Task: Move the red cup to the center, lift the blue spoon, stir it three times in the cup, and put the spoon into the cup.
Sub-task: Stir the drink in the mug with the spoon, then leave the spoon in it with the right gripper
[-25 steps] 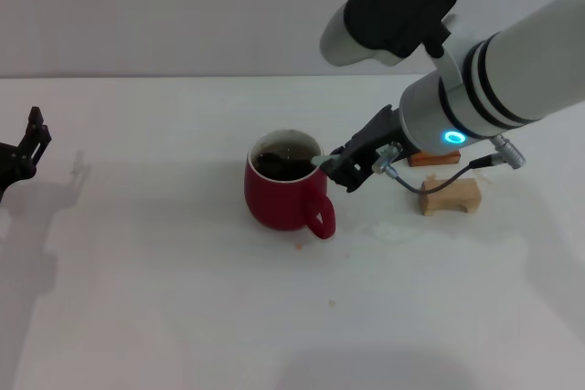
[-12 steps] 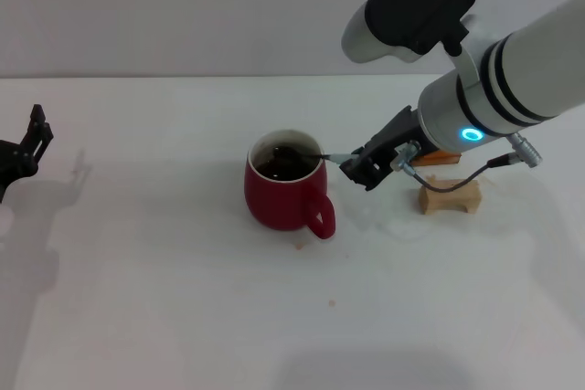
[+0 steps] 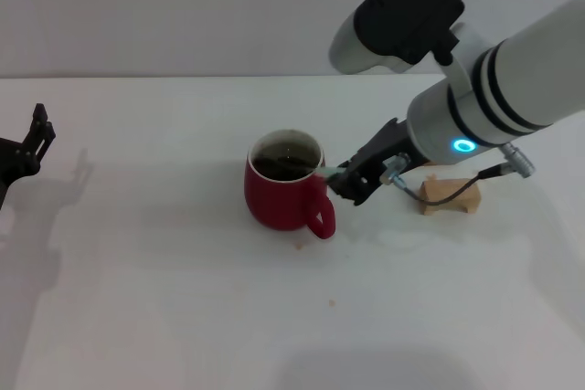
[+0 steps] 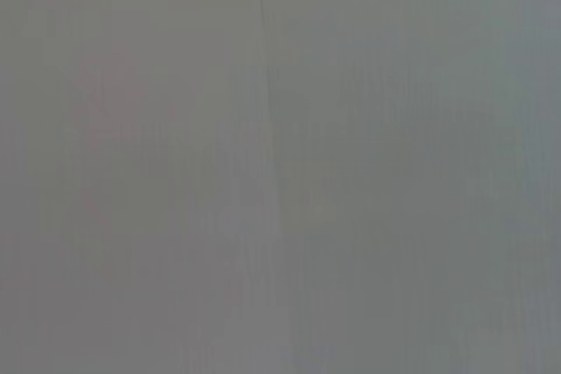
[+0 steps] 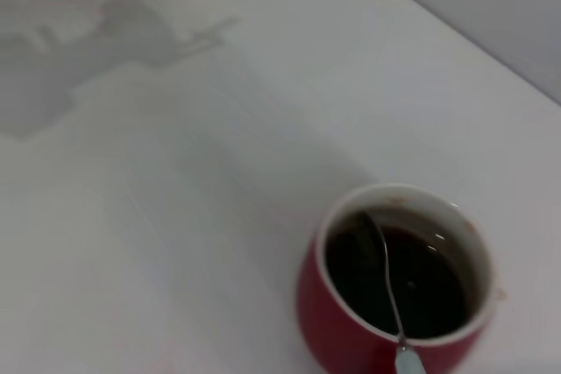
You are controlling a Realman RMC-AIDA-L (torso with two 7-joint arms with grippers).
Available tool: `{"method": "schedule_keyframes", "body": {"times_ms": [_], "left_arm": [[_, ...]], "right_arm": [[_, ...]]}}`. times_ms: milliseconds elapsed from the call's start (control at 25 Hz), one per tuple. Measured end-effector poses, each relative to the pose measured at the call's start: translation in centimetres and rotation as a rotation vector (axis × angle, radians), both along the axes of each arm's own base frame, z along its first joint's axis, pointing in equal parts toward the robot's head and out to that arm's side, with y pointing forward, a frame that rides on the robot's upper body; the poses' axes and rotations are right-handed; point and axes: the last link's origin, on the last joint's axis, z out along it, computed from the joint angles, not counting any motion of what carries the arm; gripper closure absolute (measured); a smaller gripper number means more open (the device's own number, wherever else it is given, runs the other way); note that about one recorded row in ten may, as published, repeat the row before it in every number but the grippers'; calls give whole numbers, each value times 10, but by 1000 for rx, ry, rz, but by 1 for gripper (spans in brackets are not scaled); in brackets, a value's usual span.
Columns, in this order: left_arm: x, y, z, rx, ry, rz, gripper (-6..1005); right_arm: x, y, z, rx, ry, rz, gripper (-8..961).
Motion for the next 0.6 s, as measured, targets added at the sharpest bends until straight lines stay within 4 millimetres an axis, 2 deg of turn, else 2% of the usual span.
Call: {"method": "schedule_keyframes", "body": {"times_ms": [320,600], "left_arm": [[0,0,0,0,0,2,151],[0,0,0,0,0,1,151]], "right_arm": [[-9,-2,-10,-18,12,35,735],[-12,6,-10,12,34,37,730]]}}
